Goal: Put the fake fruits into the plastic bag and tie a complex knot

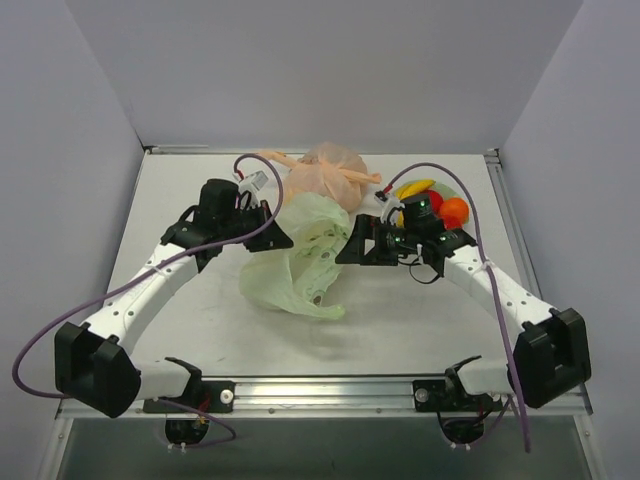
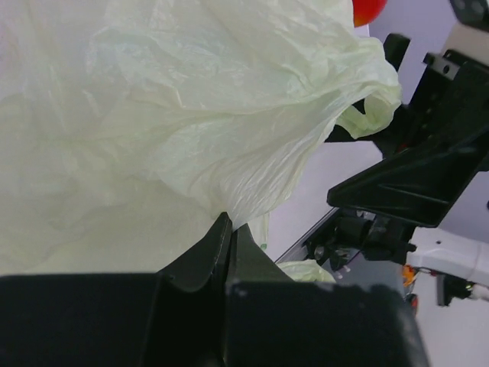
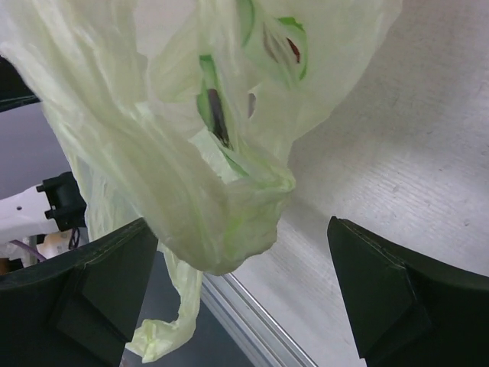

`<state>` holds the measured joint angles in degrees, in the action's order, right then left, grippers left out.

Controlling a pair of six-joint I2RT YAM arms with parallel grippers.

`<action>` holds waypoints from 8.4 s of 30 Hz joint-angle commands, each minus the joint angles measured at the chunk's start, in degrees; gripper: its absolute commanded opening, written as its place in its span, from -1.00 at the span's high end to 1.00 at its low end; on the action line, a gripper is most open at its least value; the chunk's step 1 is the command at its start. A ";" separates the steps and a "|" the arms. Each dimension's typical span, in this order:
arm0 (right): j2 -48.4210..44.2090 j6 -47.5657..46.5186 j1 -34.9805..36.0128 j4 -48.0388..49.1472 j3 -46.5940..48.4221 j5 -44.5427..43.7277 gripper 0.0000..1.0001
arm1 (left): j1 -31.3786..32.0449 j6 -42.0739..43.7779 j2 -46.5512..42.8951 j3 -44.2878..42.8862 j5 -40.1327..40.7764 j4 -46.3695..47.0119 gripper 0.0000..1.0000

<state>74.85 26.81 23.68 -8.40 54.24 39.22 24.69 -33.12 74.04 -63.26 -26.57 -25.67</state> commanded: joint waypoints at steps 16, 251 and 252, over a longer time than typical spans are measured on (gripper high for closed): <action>15.15 5.82 2.95 14.57 6.22 -1.87 0.92 | -8.95 -19.81 -2.32 11.07 -13.25 21.37 1.00; 23.93 -86.04 36.53 26.93 -1.14 -38.08 -0.71 | -21.17 -36.04 5.94 15.45 -16.67 29.89 1.00; 24.55 -85.96 36.09 28.25 -1.24 -38.08 -0.64 | -21.17 -36.13 6.03 15.45 -16.85 30.15 1.00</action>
<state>97.76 -56.62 59.83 6.52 54.70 5.85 3.99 -68.66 79.75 -47.59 -42.30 0.40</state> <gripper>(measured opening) 0.832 0.028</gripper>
